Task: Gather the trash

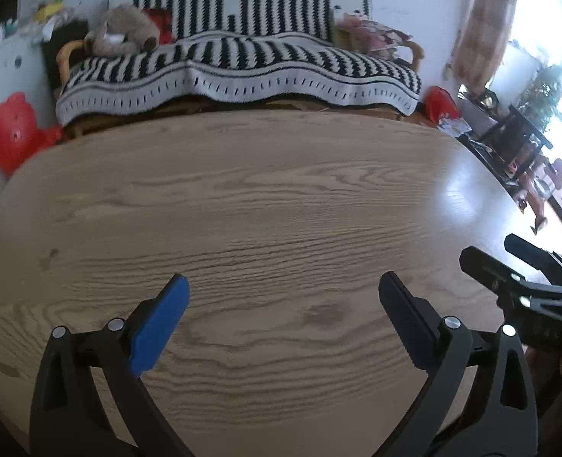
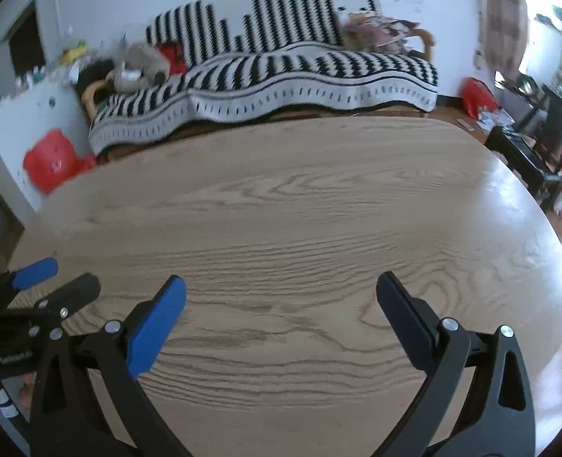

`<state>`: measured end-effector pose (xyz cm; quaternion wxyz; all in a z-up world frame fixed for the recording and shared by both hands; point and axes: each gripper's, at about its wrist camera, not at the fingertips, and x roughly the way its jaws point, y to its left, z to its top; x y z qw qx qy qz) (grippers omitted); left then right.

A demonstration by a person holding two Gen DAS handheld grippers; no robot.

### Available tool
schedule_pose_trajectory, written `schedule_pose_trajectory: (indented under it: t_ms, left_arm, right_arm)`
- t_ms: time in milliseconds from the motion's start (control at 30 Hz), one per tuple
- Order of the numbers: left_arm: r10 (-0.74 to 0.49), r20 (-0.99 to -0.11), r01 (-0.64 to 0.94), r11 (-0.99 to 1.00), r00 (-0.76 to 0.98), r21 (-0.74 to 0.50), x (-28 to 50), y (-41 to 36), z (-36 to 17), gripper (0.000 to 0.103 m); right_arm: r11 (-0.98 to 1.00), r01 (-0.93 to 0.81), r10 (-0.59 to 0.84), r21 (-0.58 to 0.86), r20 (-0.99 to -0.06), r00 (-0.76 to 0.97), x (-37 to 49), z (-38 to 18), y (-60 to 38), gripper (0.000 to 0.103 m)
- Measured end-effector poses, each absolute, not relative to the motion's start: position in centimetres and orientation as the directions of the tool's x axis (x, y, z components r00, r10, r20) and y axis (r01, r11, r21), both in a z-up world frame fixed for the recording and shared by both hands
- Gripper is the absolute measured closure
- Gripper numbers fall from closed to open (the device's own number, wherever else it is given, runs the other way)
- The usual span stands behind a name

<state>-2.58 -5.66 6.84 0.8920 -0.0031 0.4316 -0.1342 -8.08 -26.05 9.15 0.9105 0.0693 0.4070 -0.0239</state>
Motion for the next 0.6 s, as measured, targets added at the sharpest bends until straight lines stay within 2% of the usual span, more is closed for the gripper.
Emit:
schedule_pose_trajectory:
  t_ms: [433, 600]
  left_arm:
    - [-0.115, -0.785, 0.118, 0.992, 0.609, -0.054, -0.4, -5.3, 2.9, 0.006]
    - [-0.106, -0.802, 0.102, 0.993, 0.588, -0.057, 0.3, -4.8, 1.9, 0.006]
  right_arm:
    - [0.995, 0.055, 0.03, 0.083, -0.771, 0.636, -4.5, 5.3, -26.1, 0.006]
    - [0.993, 0.083, 0.011, 0.083, -0.767, 0.641, -4.3, 5.0, -26.6, 0.006]
